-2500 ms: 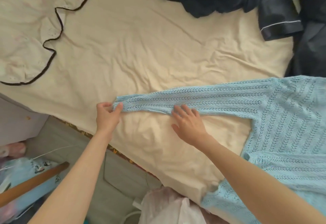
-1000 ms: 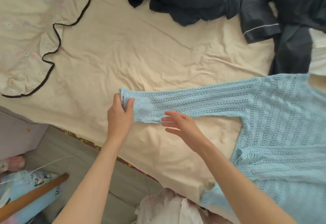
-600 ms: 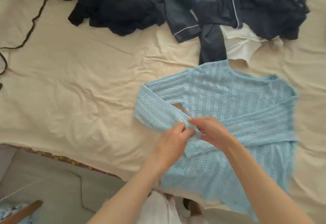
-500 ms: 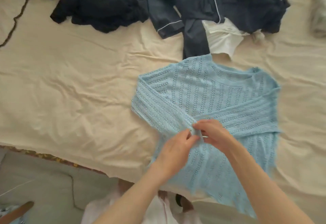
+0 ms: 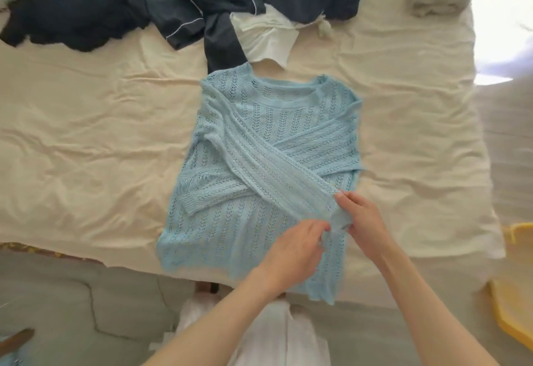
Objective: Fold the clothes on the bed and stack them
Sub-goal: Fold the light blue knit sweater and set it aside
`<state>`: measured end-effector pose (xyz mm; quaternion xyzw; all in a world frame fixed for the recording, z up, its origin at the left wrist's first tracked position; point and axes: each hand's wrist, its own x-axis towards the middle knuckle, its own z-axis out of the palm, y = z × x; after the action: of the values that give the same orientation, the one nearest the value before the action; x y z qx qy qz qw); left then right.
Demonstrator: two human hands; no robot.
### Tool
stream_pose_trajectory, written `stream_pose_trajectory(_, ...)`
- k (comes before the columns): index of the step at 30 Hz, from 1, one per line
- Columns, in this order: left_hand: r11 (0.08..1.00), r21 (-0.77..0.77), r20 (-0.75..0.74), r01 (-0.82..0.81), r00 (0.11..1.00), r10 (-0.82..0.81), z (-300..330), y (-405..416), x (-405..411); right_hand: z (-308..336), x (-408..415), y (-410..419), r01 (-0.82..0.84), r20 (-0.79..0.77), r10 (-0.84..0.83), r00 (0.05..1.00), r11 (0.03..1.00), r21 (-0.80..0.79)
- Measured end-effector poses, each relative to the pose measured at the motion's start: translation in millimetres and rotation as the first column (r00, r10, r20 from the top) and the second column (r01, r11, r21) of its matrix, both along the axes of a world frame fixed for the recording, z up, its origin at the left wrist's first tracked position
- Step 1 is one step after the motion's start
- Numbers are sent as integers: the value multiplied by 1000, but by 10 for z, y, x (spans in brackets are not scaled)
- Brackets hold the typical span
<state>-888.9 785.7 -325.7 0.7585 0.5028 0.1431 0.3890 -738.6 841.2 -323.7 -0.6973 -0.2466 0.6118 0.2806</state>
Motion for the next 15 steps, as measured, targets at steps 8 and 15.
stream_pose_trajectory(8, 905, -371, -92, -208, 978, 187, -489, -186, -320, -603, 304, -189, 151, 109, -134, 985, 974, -169)
stream_pose_trajectory(15, 504, -619, -197, -603, 740, 643, -871, -15, -887, -886, 312, -285, 95, 120, -76, 990, 982, -164)
